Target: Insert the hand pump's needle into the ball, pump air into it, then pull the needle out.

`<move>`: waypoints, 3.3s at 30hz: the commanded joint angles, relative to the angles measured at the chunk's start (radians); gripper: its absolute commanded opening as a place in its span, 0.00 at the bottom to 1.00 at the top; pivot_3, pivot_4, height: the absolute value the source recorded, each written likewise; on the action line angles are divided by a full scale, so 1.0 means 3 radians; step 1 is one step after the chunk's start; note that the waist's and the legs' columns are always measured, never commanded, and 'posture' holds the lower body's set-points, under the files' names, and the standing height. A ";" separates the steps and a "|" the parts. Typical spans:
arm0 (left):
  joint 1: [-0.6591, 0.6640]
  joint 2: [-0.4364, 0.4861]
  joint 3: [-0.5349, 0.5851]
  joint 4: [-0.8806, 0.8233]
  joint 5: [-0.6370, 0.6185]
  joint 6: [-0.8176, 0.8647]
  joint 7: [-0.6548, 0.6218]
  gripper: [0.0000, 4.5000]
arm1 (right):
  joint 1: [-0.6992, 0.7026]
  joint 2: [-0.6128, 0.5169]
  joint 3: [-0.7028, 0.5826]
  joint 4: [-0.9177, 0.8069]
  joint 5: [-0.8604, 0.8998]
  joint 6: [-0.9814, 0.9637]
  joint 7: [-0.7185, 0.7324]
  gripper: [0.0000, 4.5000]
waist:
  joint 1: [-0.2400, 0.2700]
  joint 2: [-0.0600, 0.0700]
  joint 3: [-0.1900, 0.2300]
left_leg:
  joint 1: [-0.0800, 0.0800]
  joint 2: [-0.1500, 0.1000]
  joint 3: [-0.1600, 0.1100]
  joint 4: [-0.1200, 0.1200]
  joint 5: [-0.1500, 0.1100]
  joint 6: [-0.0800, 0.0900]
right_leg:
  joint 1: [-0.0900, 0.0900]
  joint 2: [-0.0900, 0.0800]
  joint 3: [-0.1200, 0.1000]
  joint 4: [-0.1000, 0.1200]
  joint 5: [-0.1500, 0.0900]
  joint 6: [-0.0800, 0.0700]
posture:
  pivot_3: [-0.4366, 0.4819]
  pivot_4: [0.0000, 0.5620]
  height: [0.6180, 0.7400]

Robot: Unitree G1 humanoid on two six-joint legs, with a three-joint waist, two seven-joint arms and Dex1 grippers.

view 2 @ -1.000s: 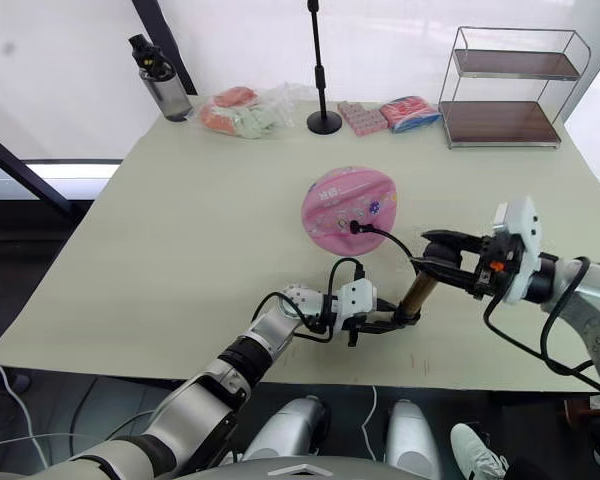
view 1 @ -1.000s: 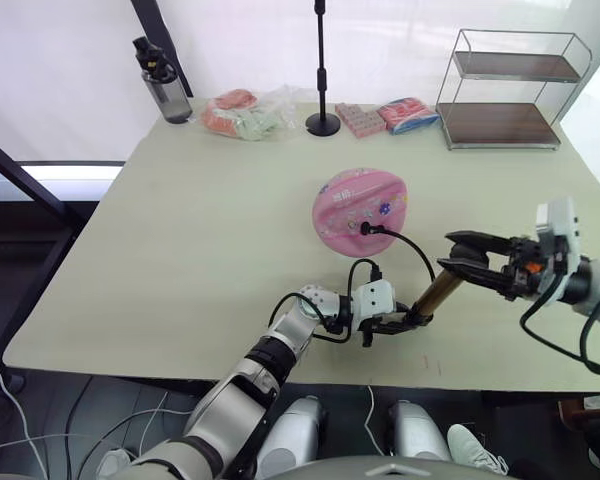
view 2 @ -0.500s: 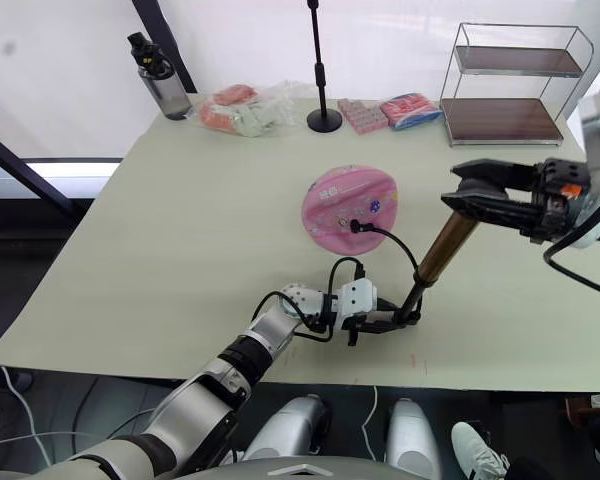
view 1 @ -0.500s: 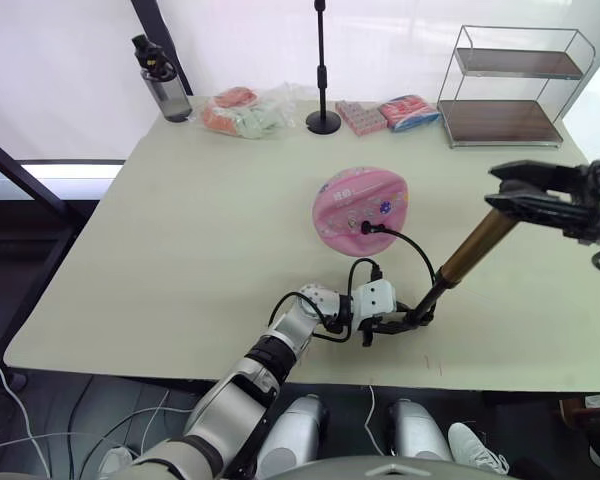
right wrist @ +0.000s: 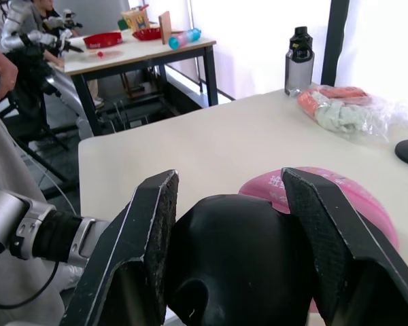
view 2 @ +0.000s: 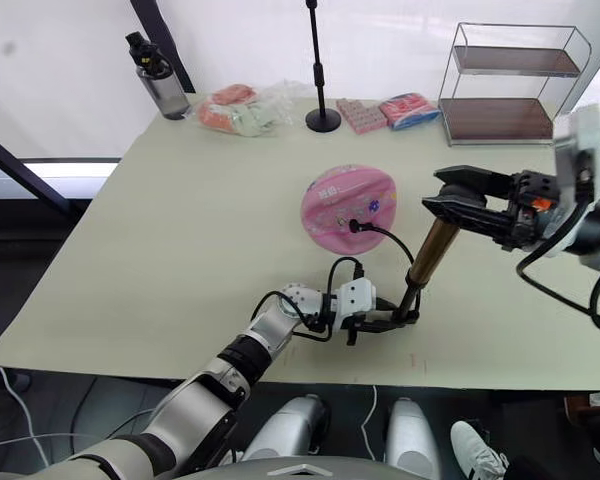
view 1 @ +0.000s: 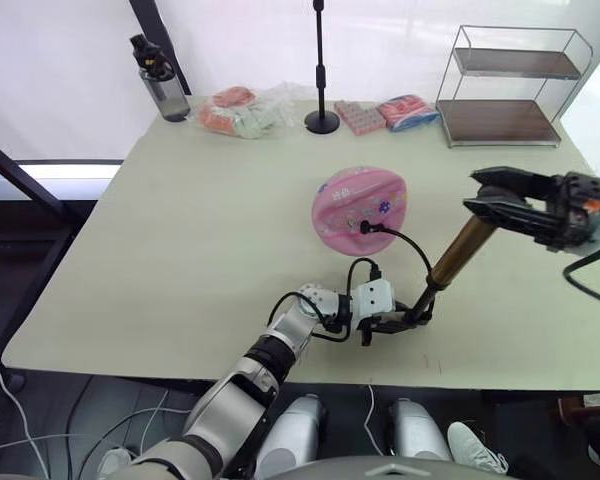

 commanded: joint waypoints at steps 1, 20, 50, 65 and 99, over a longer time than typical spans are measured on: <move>0.0132 0.0096 -0.0135 0.0243 0.0218 0.0117 -0.0033 0.24 | 0.0261 0.0175 0.0271 -0.0056 -0.0296 -0.0116 -0.0039 0.45 | -0.0001 -0.0008 -0.0007 | 0.0001 0.0001 0.0000 0.0000 0.0000 0.0000 | 0.0000 0.0001 0.0000 0.0001 0.0000 0.0000 | 0.48 0.27 0.96; 0.0106 0.0094 -0.0127 0.0286 0.0215 0.0099 0.0003 0.24 | 0.0983 0.0903 0.0984 0.0312 -0.1678 -0.1525 0.0055 0.45 | -0.0011 -0.0014 -0.0032 | 0.0049 0.0005 -0.0003 -0.0006 0.0000 -0.0002 | 0.0043 0.0013 0.0003 0.0000 -0.0001 0.0000 | 0.48 0.27 0.96; 0.0104 0.0093 -0.0128 0.0298 0.0228 0.0083 -0.0024 0.24 | -0.0583 -0.0489 -0.0437 0.0292 0.0433 0.0193 -0.0105 0.45 | 0.0001 0.0016 0.0002 | 0.0016 0.0000 -0.0004 -0.0006 0.0000 -0.0001 | 0.0020 0.0003 0.0002 -0.0009 0.0000 -0.0001 | 0.48 0.27 0.96; 0.0109 0.0090 -0.0109 0.0301 0.0219 0.0091 -0.0010 0.24 | 0.0046 -0.0049 0.0060 -0.0087 -0.0361 -0.0258 -0.0001 0.45 | 0.0001 0.0007 -0.0004 | -0.0005 -0.0001 -0.0004 0.0000 0.0001 -0.0002 | -0.0006 0.0003 0.0002 -0.0001 0.0001 -0.0002 | 0.48 0.27 0.96; 0.0114 0.0064 -0.0073 0.0293 0.0174 0.0103 -0.0044 0.24 | 0.0678 0.0420 0.0268 0.0057 -0.0862 -0.0923 0.0147 0.45 | 0.0000 0.0002 -0.0013 | 0.0037 0.0002 -0.0008 -0.0005 0.0001 -0.0002 | 0.0034 0.0011 0.0004 -0.0003 0.0000 -0.0003 | 0.48 0.27 0.96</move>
